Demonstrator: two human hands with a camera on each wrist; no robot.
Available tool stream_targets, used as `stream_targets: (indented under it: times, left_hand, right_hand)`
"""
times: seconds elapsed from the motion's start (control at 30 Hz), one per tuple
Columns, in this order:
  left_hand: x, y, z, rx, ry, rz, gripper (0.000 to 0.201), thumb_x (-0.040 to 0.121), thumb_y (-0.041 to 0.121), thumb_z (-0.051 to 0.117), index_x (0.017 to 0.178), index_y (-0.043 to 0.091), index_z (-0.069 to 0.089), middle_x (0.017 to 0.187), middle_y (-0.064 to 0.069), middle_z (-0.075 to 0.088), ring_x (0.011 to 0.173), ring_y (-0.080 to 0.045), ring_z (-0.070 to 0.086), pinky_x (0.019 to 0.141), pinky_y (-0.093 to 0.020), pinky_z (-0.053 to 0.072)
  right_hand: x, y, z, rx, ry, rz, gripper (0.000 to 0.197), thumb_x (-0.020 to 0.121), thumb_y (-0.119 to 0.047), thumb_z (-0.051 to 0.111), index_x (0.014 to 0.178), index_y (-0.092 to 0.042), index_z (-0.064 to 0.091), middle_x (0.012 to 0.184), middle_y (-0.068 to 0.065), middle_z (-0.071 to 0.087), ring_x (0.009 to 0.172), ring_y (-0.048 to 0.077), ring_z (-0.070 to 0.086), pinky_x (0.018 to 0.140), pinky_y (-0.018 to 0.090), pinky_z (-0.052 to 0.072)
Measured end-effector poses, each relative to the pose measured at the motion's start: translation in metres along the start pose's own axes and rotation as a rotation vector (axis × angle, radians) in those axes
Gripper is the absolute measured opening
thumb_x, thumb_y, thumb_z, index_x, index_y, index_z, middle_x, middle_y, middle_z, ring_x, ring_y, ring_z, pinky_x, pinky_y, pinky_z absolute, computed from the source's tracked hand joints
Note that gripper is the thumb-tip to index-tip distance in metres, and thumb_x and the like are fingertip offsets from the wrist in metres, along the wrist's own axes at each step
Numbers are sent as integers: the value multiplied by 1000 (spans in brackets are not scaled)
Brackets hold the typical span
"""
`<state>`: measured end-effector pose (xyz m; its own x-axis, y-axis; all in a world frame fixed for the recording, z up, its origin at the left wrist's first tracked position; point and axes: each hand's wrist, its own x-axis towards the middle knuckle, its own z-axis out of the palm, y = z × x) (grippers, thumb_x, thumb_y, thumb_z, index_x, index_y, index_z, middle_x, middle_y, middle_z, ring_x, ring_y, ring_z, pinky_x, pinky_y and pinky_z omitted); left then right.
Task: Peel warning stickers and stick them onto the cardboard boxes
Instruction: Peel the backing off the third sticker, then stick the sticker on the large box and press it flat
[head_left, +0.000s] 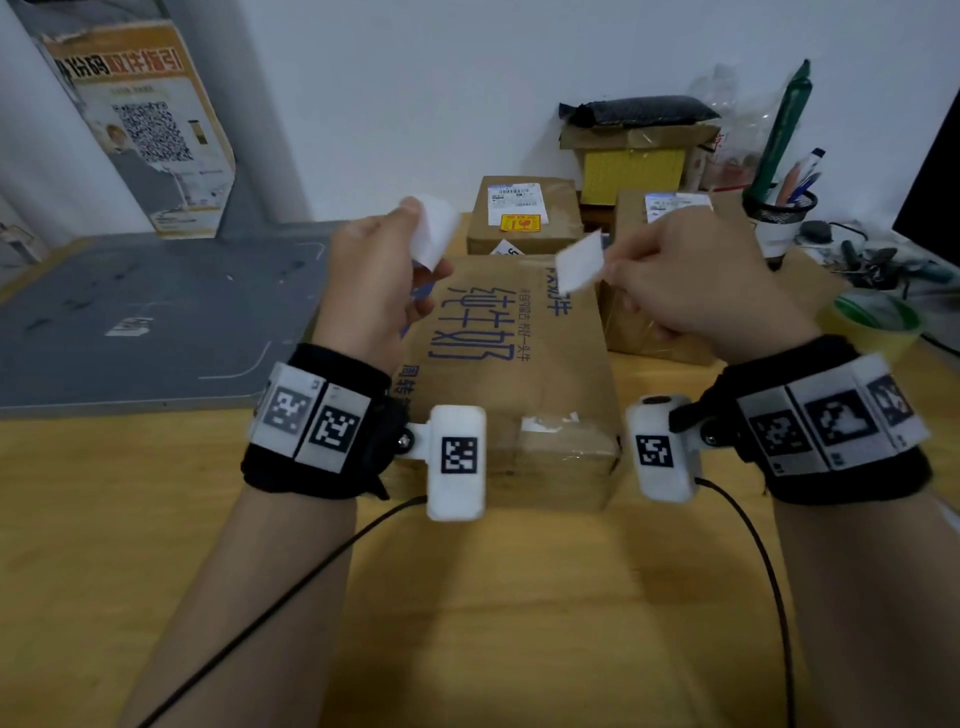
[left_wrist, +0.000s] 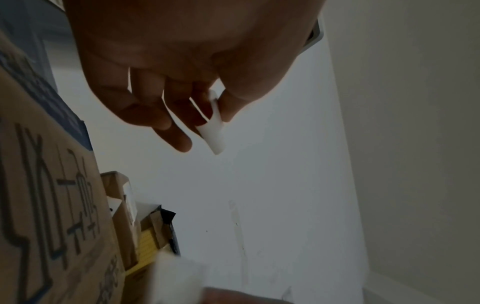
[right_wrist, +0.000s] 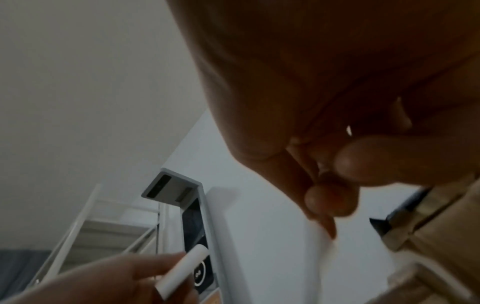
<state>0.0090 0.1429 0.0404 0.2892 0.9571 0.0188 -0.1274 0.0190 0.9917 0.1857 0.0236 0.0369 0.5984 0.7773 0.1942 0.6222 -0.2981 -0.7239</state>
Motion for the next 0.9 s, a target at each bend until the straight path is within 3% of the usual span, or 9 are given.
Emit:
stream_targets:
  times: [0.07,0.17,0.33,0.47,0.53,0.67,0.77,0.9]
  left_hand:
    - [0,-2,4,2,-21,-15,17,101,35,52,97,21,61,62,8,69,71,-14,67,54,-24,41]
    - [-4,-5,11,52,-67,-8,22,101,37,51,108,19,62,83,0,67,70,-12,67,52,-24,43]
    - [-8,-6,15,101,-107,20,17,101,33,51,91,25,62,82,4,68,73,-14,67,60,-28,45]
    - [-9,-9,18,175,-178,22,19,98,34,57,96,16,63,81,1,69,75,-17,67,60,-30,43]
    - [-9,-10,19,232,-220,16,25,96,37,61,102,13,64,85,-1,69,73,-14,68,59,-29,44]
    - [-12,-10,19,283,-313,5,22,93,40,65,81,22,67,80,4,69,73,-12,66,57,-25,45]
    - [-13,-8,16,284,-360,-6,26,91,41,68,71,24,68,79,5,72,74,-11,65,58,-25,45]
    - [-10,-7,9,321,-387,35,18,83,40,76,88,24,71,93,0,78,79,-13,70,64,-30,43]
  right_hand:
    - [2,5,-3,-79,-18,54,23,102,-21,58,89,-18,77,66,2,70,39,13,53,36,20,43]
    - [6,9,-5,-137,-14,96,26,102,-20,57,86,-14,76,67,1,73,29,5,52,33,17,41]
    - [2,4,3,-88,-70,85,13,98,-29,65,104,-22,74,86,3,73,61,17,65,42,23,48]
    - [-4,-7,10,3,-120,3,11,98,-33,64,98,-26,72,88,11,76,44,10,54,43,26,51]
    - [-7,-13,12,105,-122,-48,12,97,-35,66,100,-26,73,91,11,75,46,10,57,46,27,54]
    - [-12,-19,14,260,-178,-119,23,90,-40,75,111,-29,76,93,-4,73,64,10,65,50,30,56]
    - [-12,-20,15,222,-187,-132,16,90,-37,77,97,-22,79,82,-3,71,67,10,64,51,31,56]
    - [-9,-16,13,183,-180,-126,30,88,-34,79,93,-5,75,73,10,66,45,3,53,44,25,46]
